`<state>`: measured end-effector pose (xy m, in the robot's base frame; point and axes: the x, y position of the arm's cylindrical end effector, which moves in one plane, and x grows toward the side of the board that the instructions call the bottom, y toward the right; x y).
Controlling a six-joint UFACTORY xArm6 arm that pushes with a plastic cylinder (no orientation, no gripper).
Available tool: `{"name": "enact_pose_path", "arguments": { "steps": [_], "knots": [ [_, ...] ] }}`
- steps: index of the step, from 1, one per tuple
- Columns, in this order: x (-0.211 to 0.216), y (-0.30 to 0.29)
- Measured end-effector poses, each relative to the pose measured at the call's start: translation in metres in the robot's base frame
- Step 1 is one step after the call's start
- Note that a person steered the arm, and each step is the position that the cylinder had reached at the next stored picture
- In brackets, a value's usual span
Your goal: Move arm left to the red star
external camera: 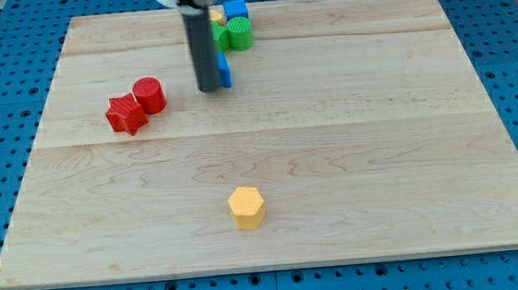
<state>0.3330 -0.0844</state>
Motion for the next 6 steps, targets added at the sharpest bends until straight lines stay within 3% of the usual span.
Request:
{"name": "enact_pose_path", "arguments": {
  "steps": [1, 2, 4, 5, 6],
  "knots": [
    [-0.031, 0.013],
    [0.008, -0.003],
    [0.007, -0.167],
    [0.03, -0.208],
    [0.084, -0.174]
  ]
}}
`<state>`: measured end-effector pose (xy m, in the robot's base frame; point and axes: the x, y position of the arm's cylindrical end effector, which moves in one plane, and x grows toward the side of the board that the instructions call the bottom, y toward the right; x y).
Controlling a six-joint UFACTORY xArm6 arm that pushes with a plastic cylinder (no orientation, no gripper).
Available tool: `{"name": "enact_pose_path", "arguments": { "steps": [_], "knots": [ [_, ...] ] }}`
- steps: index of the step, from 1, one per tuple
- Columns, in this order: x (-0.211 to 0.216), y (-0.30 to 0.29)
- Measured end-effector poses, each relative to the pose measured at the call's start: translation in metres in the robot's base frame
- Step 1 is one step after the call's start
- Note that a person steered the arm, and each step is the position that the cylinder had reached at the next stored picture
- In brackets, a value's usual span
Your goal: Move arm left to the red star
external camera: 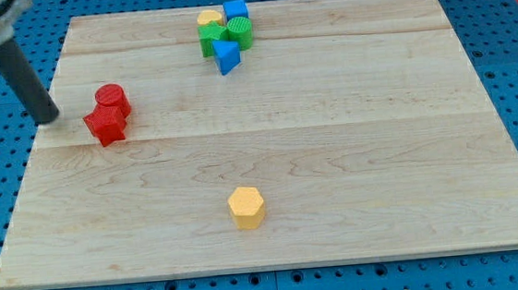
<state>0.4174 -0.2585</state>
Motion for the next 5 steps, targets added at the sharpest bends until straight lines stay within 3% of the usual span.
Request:
{"name": "enact_pose_path", "arguments": {
  "steps": [1, 3, 5],
  "knots": [
    [-0.006, 0.012],
    [-0.069, 0.021],
    [-0.079, 0.033]
  ]
}}
